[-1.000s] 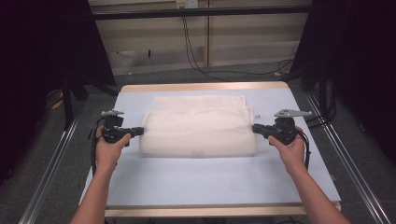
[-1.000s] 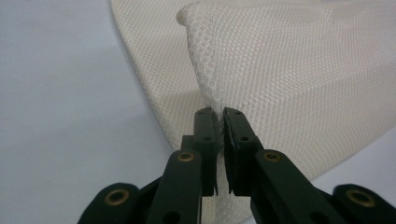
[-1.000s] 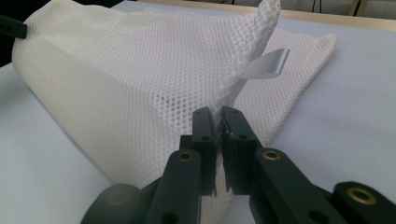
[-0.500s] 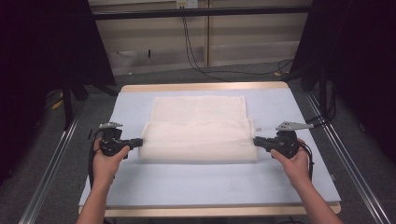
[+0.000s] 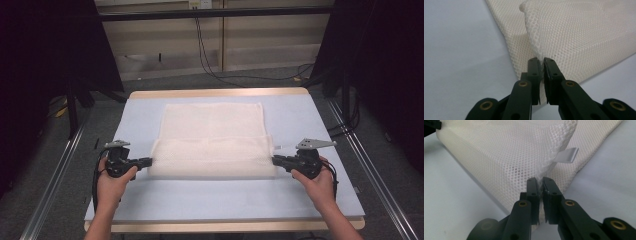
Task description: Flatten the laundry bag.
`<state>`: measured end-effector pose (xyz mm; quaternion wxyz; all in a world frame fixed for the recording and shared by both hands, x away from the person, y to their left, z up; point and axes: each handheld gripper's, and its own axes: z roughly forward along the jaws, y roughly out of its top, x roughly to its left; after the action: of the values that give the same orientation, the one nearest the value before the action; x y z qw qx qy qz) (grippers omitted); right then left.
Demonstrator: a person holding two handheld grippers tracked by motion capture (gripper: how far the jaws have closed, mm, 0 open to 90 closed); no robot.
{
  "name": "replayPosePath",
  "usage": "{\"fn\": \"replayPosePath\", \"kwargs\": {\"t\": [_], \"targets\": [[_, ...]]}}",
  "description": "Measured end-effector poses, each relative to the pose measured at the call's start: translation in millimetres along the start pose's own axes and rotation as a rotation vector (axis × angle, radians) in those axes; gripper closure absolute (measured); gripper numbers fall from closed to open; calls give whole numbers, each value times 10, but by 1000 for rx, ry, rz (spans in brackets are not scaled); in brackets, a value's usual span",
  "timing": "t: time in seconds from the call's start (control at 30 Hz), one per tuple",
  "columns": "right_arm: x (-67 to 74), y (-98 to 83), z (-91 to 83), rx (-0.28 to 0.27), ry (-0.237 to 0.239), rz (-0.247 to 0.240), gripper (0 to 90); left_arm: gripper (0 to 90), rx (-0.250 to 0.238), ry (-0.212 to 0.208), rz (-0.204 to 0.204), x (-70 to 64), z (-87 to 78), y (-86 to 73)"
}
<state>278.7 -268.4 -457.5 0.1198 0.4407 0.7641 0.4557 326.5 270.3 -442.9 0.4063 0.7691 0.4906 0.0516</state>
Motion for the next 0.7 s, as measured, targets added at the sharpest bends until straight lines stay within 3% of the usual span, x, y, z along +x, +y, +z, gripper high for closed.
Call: {"fn": "replayPosePath", "kwargs": {"t": [0.6,0.7], "targets": [[22,-185,-23,31,43,-19,814,825,25,-12,16,22,33,-130],[27,-207,-48,31,55,-18,814,825,23,-19,1,22,35,-144]]}}
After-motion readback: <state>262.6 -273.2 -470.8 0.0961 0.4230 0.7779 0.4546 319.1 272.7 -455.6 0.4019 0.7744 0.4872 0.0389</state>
